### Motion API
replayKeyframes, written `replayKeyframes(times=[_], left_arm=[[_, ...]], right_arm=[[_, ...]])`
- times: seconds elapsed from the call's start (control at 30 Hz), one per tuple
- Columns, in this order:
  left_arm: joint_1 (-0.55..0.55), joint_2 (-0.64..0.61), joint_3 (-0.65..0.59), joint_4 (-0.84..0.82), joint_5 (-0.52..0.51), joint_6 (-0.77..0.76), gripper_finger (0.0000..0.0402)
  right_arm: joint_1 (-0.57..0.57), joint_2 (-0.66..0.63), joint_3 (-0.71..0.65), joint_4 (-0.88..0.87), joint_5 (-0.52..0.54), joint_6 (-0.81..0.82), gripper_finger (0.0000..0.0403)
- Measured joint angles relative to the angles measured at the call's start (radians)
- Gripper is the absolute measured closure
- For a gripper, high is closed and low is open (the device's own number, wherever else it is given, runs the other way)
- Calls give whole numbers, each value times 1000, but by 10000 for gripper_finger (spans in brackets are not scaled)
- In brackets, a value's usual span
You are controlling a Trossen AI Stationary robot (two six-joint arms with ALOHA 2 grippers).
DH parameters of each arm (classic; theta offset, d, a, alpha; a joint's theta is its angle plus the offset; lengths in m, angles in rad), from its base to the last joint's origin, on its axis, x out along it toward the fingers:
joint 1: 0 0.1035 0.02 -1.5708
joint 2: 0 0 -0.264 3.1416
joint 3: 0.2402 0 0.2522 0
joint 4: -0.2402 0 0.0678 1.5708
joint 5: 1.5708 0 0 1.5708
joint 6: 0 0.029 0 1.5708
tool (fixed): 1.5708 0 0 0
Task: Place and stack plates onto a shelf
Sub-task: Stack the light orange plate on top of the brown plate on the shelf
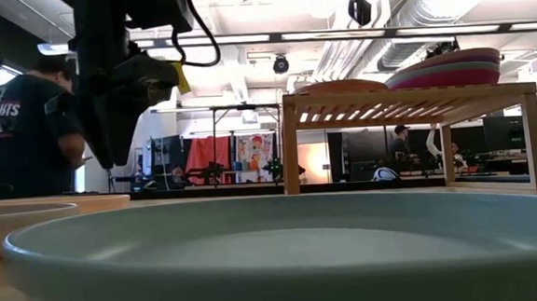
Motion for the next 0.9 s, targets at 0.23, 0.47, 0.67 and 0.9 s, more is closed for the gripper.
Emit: replayKeyframes(times=[0.23, 0.47, 0.67, 0.9], left_arm=[[-43, 0, -60, 45, -11, -74, 298], [-77, 0, -129, 125, -15, -128, 298], [-102, 0, -174, 201, -20, -152, 298], [-104, 0, -225, 211, -24, -146, 304]], right_arm=[[64, 0, 0, -61, 108, 2, 318], [111, 0, 0, -76, 161, 2, 318], [127, 0, 0, -76, 173, 30, 318], [127, 0, 0, -76, 173, 54, 318]])
